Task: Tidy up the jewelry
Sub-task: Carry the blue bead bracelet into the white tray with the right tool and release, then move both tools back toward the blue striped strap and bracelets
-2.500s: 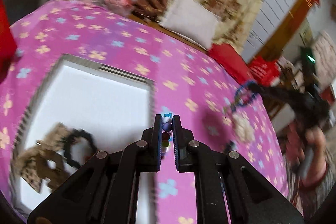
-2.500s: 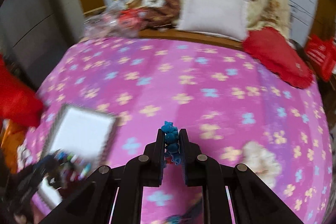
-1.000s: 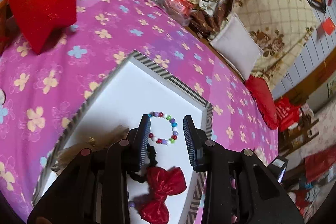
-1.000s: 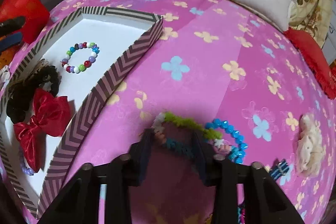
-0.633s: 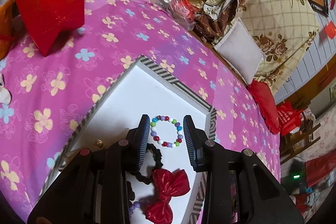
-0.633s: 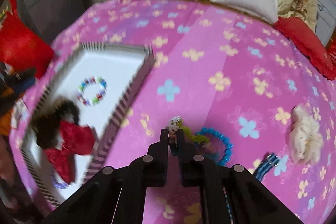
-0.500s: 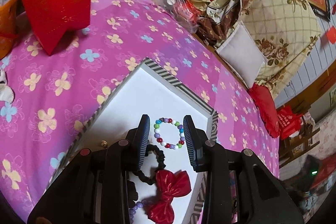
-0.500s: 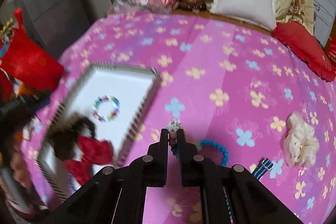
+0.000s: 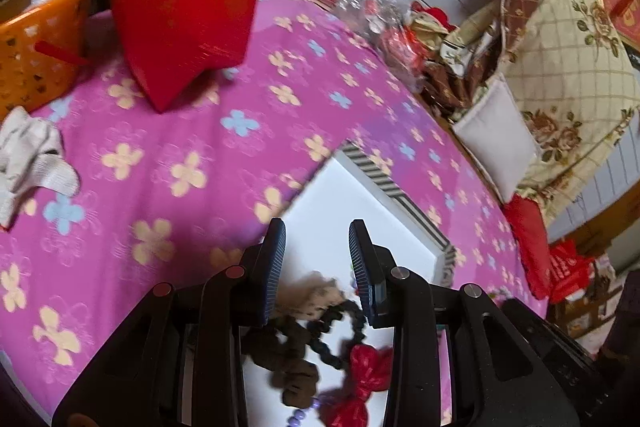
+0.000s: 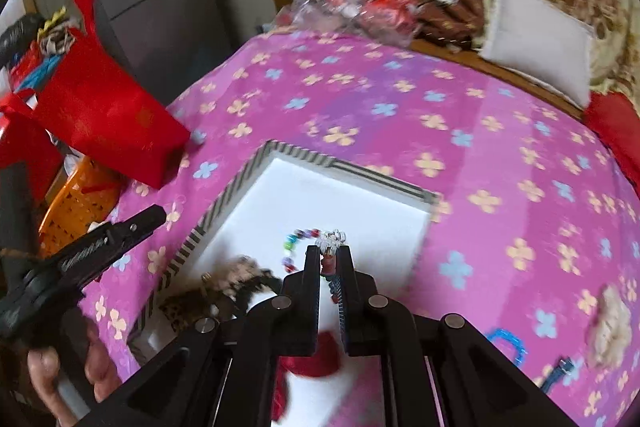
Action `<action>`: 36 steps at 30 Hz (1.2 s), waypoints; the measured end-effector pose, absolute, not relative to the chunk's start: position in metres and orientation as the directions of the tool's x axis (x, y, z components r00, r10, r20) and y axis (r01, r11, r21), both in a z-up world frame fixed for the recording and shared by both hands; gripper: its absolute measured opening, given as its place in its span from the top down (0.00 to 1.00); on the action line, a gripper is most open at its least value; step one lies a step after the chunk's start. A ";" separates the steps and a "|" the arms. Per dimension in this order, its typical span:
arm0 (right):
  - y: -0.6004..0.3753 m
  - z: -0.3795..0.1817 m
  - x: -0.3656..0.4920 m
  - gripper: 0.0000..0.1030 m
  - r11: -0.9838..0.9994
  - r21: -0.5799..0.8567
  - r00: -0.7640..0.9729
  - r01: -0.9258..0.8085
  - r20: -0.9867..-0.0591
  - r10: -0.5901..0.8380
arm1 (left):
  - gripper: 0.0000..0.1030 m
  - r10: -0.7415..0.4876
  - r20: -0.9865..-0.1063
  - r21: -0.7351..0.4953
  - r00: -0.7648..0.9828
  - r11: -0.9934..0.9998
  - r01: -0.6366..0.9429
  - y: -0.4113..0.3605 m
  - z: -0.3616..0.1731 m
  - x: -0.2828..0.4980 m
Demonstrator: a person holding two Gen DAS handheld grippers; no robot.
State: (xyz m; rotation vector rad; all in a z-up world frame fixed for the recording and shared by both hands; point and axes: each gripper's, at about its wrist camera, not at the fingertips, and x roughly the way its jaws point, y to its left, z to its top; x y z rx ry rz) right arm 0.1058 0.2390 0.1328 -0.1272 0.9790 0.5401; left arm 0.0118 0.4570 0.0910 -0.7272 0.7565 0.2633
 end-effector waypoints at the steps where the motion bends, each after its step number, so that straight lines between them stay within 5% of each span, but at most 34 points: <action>1: 0.247 0.130 0.109 0.93 0.858 0.136 0.433 -0.495 -0.818 0.378 | 0.70 -0.025 -0.705 -0.500 0.708 0.726 -0.472 0.460 0.091 0.011; 15: 0.336 0.066 0.158 0.92 0.884 0.094 0.352 -0.457 -0.894 0.277 | 0.70 -0.100 -0.721 -0.576 0.685 0.637 -0.513 0.493 0.068 0.010; 20: 0.305 0.064 0.155 0.55 0.905 0.073 0.389 -0.420 -0.886 0.252 | 0.70 -0.093 -0.725 -0.567 0.683 0.643 -0.515 0.489 0.070 0.011; 36: 0.062 0.103 0.011 0.55 0.972 0.100 0.520 -0.214 -0.831 0.199 | 0.70 -0.054 -0.727 -0.447 0.684 0.793 -0.413 0.416 0.094 0.010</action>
